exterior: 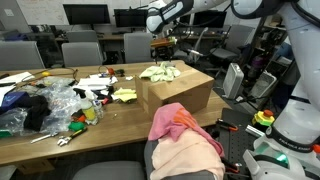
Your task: Put the peach and pink shirts and the green towel on the backrest of the chair respectively
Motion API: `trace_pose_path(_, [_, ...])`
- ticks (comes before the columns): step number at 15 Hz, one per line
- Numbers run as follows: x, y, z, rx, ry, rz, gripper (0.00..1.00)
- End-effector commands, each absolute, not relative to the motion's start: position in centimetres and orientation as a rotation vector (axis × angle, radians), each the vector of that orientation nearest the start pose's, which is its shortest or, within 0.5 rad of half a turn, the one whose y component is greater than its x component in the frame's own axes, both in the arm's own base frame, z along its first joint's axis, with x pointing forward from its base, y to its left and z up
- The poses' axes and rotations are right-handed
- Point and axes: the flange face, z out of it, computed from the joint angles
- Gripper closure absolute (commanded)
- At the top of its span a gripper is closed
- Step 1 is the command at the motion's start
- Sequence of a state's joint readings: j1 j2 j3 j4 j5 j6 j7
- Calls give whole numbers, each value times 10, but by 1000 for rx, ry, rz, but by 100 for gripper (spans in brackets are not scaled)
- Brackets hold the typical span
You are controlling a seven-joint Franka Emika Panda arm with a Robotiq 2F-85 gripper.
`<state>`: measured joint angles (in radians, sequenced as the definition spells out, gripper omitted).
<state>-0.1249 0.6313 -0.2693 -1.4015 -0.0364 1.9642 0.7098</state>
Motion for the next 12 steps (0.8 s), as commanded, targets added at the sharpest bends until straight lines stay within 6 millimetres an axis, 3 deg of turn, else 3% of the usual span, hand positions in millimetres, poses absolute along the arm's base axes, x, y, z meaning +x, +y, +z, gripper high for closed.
trace_pose_path(1, [686, -252, 333, -2884, 1737, -46, 0])
trace_pose_path(12, [697, -259, 320, -2822, 1770, -125, 0])
